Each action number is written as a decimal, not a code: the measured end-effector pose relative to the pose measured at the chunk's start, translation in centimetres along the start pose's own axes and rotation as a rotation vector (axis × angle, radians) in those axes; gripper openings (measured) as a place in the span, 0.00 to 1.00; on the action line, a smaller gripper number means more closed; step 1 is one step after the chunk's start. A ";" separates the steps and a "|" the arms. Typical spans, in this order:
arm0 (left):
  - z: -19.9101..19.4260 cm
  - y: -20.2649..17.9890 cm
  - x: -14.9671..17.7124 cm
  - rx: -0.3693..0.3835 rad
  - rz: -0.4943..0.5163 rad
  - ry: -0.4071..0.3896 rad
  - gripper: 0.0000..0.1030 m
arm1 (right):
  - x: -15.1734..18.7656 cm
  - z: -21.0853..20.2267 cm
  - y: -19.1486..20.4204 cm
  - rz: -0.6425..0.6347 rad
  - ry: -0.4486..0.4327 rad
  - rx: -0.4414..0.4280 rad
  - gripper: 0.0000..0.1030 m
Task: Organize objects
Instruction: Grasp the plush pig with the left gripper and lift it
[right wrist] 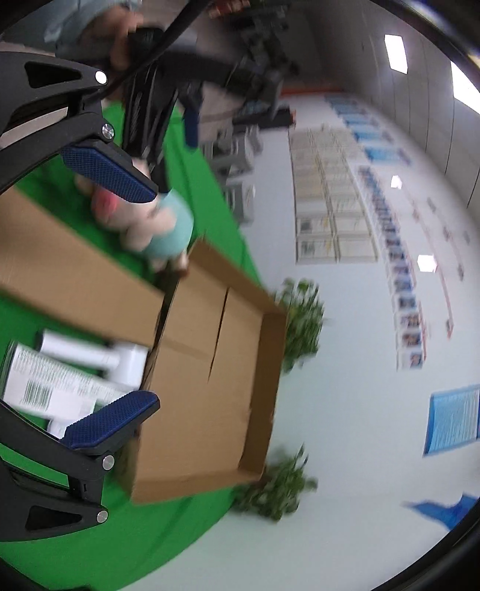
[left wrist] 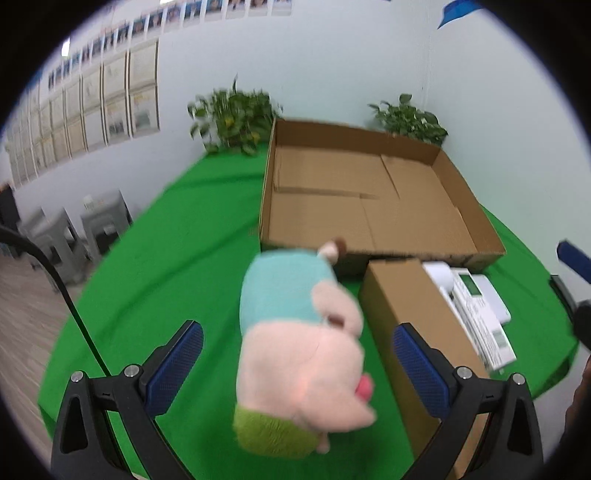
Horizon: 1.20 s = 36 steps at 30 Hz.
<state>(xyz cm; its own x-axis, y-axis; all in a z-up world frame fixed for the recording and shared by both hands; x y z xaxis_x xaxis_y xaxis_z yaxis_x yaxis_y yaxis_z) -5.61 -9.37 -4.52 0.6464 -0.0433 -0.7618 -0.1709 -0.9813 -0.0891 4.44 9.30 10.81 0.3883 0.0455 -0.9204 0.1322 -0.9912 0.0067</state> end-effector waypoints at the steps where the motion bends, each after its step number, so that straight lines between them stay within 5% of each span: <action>1: 0.6 0.5 0.6 0.022 -0.026 0.025 0.99 | -0.5 0.1 1.2 -0.009 -0.002 -0.061 1.00; 4: 2.5 1.3 2.3 0.079 -0.068 0.100 0.97 | -1.1 1.0 3.7 -0.016 0.021 -0.170 1.00; 6: 3.5 1.5 3.3 0.107 -0.071 0.139 0.83 | -1.2 1.9 5.0 -0.023 0.045 -0.197 1.00; 8: 3.5 1.4 3.7 0.161 -0.095 0.125 0.78 | -1.5 3.0 6.3 -0.025 0.080 -0.228 1.00; 13: 2.0 1.4 4.1 0.157 -0.069 0.092 0.65 | -1.4 6.1 8.9 -0.032 0.161 -0.267 1.00; 25: -2.9 5.7 7.3 0.168 -0.171 0.064 0.61 | 1.0 17.3 13.7 0.103 0.487 -0.447 0.99; 36: -3.1 6.2 7.6 0.184 -0.220 0.058 0.59 | 4.2 22.8 15.0 0.214 0.674 -0.389 0.99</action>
<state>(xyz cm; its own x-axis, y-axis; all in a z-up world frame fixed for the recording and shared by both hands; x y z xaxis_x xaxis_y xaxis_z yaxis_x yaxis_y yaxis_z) 0.53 -16.42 -8.83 0.7233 0.1511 -0.6738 -0.1502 -0.9180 -0.3671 -12.76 -8.19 -1.92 0.8912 0.0481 -0.4511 0.2526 -0.8785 0.4055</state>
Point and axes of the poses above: each gripper's, at about its wrist camera, not at the fingertips, and z roughly the way its jaws point, y to its left, x to its underside, the point moved 5 cm from there along z, roughly the way its jaws point, and after that the axes turned 1 degree about z, right-handed, at the moved point
